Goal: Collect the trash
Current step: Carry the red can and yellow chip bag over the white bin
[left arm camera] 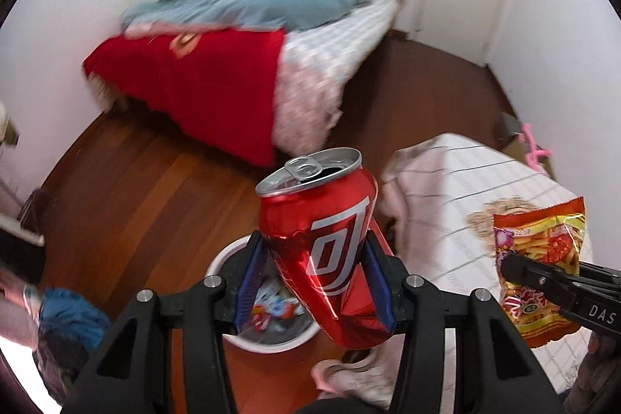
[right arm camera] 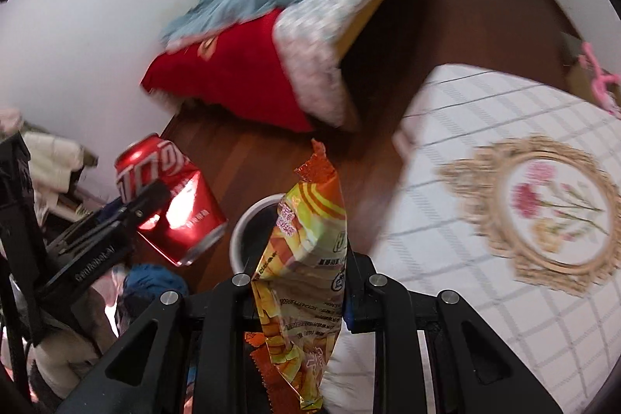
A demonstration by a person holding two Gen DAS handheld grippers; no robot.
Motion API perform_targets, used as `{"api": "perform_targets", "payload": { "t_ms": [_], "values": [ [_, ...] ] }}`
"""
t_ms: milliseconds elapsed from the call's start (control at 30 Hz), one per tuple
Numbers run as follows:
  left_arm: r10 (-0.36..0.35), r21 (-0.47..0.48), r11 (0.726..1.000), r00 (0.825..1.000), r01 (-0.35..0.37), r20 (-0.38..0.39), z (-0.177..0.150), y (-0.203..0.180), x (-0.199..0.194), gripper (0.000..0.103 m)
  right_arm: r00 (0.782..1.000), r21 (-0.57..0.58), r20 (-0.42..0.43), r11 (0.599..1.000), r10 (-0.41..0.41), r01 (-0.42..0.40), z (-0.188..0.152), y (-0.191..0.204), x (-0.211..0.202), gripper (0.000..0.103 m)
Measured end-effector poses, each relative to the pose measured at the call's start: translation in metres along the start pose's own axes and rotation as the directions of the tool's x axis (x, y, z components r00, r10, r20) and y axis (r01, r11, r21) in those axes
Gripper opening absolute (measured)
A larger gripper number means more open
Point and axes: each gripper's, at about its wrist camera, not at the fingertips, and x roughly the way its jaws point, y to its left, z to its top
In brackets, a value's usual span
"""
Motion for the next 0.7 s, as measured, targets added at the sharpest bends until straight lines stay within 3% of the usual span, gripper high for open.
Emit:
{"api": "perform_targets", "payload": {
  "t_ms": [167, 333, 533, 700],
  "values": [
    [0.048, -0.078, 0.995, 0.993, -0.056, -0.104, -0.017, 0.057, 0.048, 0.045, 0.994, -0.029, -0.106, 0.999, 0.016, -0.019, 0.006, 0.041, 0.086, 0.025],
    [0.050, -0.155, 0.984, 0.971, -0.088, -0.233, -0.036, 0.098, 0.109, 0.046, 0.970, -0.025, -0.241, 0.999, 0.024, -0.031, 0.007, 0.055, 0.181, 0.025],
    [0.030, -0.189, 0.977, 0.939, -0.100, -0.344, -0.058, 0.115, 0.173, 0.046, 0.933, -0.045, -0.359, 0.999, -0.011, -0.005, 0.005, 0.048, 0.271, 0.025],
    [0.000, -0.223, 0.970, 0.916, -0.098, -0.401, -0.067, 0.122, 0.206, 0.047, 0.903, -0.047, -0.429, 0.999, -0.024, 0.005, -0.001, 0.037, 0.318, 0.025]
  ]
}}
